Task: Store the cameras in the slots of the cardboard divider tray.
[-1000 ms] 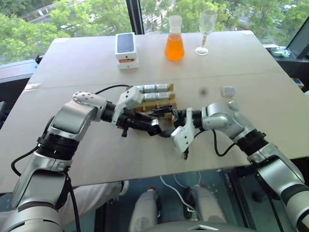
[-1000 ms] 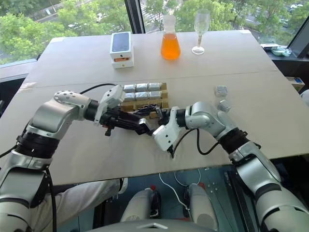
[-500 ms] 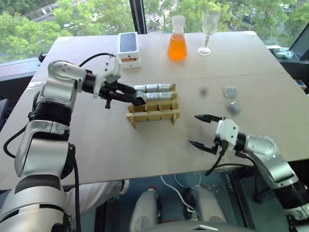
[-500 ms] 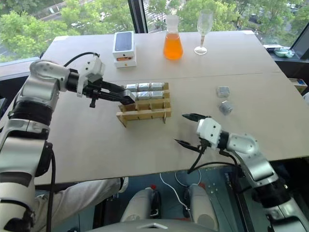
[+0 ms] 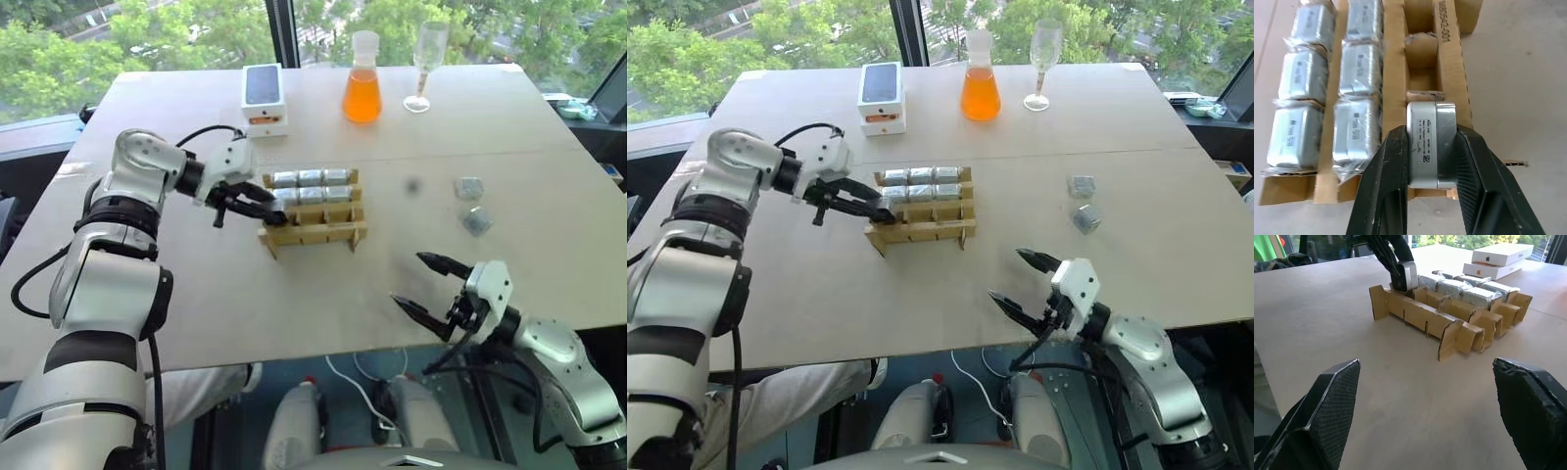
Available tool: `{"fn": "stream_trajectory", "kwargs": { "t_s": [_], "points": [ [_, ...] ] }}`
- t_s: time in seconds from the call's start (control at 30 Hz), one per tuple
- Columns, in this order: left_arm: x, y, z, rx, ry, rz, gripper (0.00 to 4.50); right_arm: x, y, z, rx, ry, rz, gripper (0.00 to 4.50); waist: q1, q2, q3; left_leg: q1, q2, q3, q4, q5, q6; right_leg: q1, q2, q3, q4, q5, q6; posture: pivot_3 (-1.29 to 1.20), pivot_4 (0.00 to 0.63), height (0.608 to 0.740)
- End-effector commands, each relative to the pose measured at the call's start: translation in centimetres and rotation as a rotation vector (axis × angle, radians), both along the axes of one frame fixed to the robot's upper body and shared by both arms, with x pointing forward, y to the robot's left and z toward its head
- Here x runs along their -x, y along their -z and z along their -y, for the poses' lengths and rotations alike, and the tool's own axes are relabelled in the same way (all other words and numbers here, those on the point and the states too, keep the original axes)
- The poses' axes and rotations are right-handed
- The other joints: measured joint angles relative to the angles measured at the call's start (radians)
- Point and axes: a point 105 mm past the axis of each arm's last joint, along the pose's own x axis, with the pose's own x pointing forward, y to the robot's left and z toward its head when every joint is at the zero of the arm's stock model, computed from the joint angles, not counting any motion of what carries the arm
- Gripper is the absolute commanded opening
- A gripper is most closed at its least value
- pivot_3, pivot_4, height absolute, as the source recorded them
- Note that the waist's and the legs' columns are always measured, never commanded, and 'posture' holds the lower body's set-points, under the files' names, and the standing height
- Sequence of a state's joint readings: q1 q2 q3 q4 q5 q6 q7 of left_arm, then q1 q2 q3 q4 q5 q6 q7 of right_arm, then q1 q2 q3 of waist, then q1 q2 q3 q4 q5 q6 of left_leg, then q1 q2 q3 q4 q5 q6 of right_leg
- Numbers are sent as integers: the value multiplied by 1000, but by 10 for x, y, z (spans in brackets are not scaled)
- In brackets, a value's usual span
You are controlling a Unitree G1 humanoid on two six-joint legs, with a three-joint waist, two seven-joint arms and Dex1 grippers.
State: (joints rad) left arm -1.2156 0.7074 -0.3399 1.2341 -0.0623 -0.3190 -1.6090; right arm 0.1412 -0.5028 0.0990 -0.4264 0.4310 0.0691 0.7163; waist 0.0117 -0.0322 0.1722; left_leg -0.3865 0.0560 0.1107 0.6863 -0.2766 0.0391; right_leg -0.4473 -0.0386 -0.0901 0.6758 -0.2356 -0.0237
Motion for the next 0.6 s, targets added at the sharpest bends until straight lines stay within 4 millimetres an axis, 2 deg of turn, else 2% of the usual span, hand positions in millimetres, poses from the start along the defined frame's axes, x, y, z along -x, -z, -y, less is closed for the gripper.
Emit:
{"fn": "stream_trajectory", "kwargs": {
  "t_s": [0.03, 0.6],
  "points": [
    [-2, -13, 6, 21, 31, 61, 718, 7, -14, -2, -29, -5, 51, 4294, -1, 0, 0, 0, 0, 0, 0, 0, 0, 0, 0, 0, 0, 0, 0, 0, 150, 740],
    [-2, -2, 5, -25, 35, 43, 718, 6, -22, -2, -30, -11, 57, 4294, -2, -1, -1, 0, 0, -1, 0, 0, 0, 0, 1, 0, 0, 0, 0, 0, 150, 740]
  ]
}}
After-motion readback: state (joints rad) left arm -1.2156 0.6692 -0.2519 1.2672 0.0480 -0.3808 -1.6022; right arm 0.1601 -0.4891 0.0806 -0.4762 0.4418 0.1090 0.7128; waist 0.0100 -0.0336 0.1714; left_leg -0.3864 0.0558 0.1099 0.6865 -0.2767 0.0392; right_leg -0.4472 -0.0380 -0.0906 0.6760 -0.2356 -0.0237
